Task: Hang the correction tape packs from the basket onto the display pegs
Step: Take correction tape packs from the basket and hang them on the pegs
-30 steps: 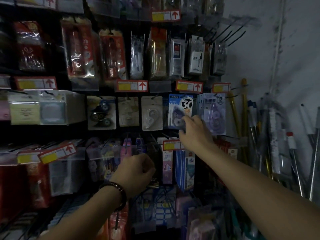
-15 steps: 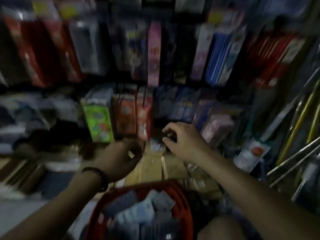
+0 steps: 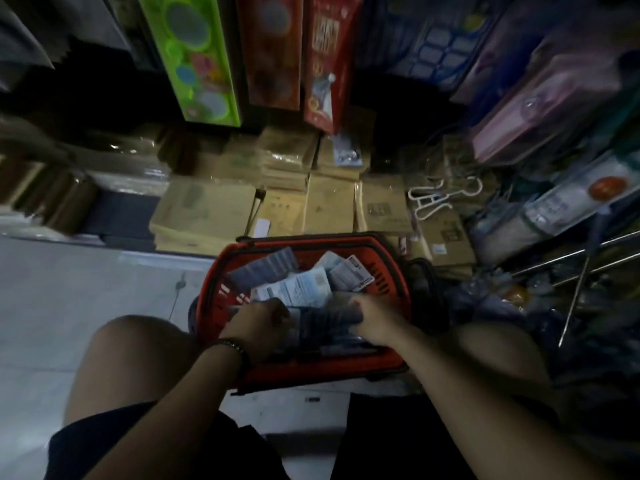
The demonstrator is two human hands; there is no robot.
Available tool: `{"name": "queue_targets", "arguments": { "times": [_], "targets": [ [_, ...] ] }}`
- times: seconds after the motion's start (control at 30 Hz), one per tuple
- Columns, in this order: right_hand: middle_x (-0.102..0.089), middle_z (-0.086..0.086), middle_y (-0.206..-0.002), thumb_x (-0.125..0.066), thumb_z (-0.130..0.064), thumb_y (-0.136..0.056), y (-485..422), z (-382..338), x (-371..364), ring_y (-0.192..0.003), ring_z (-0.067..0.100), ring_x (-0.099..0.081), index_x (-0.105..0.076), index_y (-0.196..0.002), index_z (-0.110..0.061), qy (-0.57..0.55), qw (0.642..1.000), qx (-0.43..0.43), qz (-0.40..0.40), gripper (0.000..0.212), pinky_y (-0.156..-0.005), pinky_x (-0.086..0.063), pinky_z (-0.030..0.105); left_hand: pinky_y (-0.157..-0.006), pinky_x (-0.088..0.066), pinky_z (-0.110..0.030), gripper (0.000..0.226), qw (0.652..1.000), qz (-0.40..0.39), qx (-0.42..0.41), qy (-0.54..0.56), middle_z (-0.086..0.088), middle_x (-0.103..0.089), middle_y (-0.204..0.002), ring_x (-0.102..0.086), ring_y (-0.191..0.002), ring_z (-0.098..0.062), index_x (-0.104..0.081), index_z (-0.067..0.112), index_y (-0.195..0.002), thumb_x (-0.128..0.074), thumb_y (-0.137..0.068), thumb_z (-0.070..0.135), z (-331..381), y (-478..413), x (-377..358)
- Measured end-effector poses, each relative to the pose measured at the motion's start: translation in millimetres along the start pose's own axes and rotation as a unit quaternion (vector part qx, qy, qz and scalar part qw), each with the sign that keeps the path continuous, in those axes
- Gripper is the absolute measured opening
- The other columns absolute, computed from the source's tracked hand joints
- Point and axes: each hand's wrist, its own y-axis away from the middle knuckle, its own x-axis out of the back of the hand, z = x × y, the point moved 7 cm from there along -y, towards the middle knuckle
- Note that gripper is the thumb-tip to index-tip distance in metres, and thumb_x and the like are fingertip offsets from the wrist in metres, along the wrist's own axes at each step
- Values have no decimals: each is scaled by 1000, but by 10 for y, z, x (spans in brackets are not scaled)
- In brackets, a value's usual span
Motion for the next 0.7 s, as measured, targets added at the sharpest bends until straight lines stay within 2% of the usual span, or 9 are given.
{"name": "queue_targets", "arguments": {
  "times": [0.07, 0.13, 0.2, 0.3, 0.43, 0.47, 0.53, 0.57, 0.7],
  "targets": [
    [-68, -7, -107, -86, -29, -75, -133, 193, -286, -103, 19, -68, -66, -100, -25, 33, 998, -5, -46, 32, -81, -54, 30, -96, -54, -37, 38, 998, -58, -7, -37, -9, -71, -126, -68, -116, -32, -67, 21, -123, -51, -99, 46, -70, -137, -252],
    [-66, -2, -116, -87, -33, -70, -220, 288, -478, -109, 21, -65, -68, -108, -26, 77, 994, 0, -83, 43, -90, -56, 32, -93, -51, -33, 35, 993, -102, -14, -58, -8, -71, -127, -67, -117, -30, -67, 20, -126, -54, -102, 41, -43, -188, -351],
    [-64, 1, -124, -86, -33, -69, -273, 313, -622, -116, 23, -62, -69, -119, -26, 90, 988, 4, -126, 54, -96, -54, 34, -90, -48, -30, 29, 993, -108, -16, -52, -7, -72, -124, -67, -116, -29, -69, 18, -123, -55, -104, 34, -5, -219, -364],
    [-67, -2, -115, -82, -57, -76, -359, 289, -703, -111, 22, -65, -72, -114, -30, 94, 986, 32, -132, 47, -90, -54, 34, -95, -50, -31, 29, 994, -101, -8, -41, -6, -72, -124, -67, -116, -26, -69, 17, -126, -57, -104, 31, 24, -229, -341],
    [-59, -5, -112, -66, -67, -86, -386, 188, -708, -112, 20, -58, -72, -115, -28, 124, 982, 54, -131, 49, -96, -51, 36, -95, -50, -31, 30, 990, -130, -31, -39, -7, -69, -130, -66, -118, -26, -62, 16, -128, -59, -105, 34, 73, -249, -335],
    [-60, -1, -119, -60, -63, -91, -397, 178, -728, -117, 23, -58, -71, -119, -28, 141, 981, 53, -119, 47, -99, -51, 38, -93, -49, -29, 29, 990, -135, -29, -38, -7, -69, -130, -65, -117, -26, -62, 17, -127, -59, -104, 35, 80, -258, -336],
    [-57, 7, -136, -59, -36, -98, -409, 174, -765, -127, 33, -57, -64, -133, -27, 203, 975, 48, -76, 36, -102, -51, 43, -92, -44, -26, 30, 988, -146, -26, -37, -4, -67, -131, -64, -119, -24, -61, 20, -129, -58, -105, 36, 109, -257, -341],
    [-53, 8, -141, -62, -26, -97, -422, 198, -801, -129, 35, -55, -61, -137, -27, 229, 971, 41, -61, 40, -103, -51, 45, -93, -44, -26, 31, 988, -150, -27, -38, -2, -66, -131, -63, -121, -24, -60, 21, -131, -56, -105, 37, 121, -253, -344],
    [-48, 9, -146, -63, -32, -100, -450, 245, -871, -137, 35, -47, -59, -139, -41, 220, 972, -4, -78, 40, -107, -48, 47, -95, -49, -30, 35, 985, -162, -32, -47, -4, -67, -134, -66, -119, -24, -61, 23, -133, -54, -105, 43, 110, -286, -384]
  ]
}}
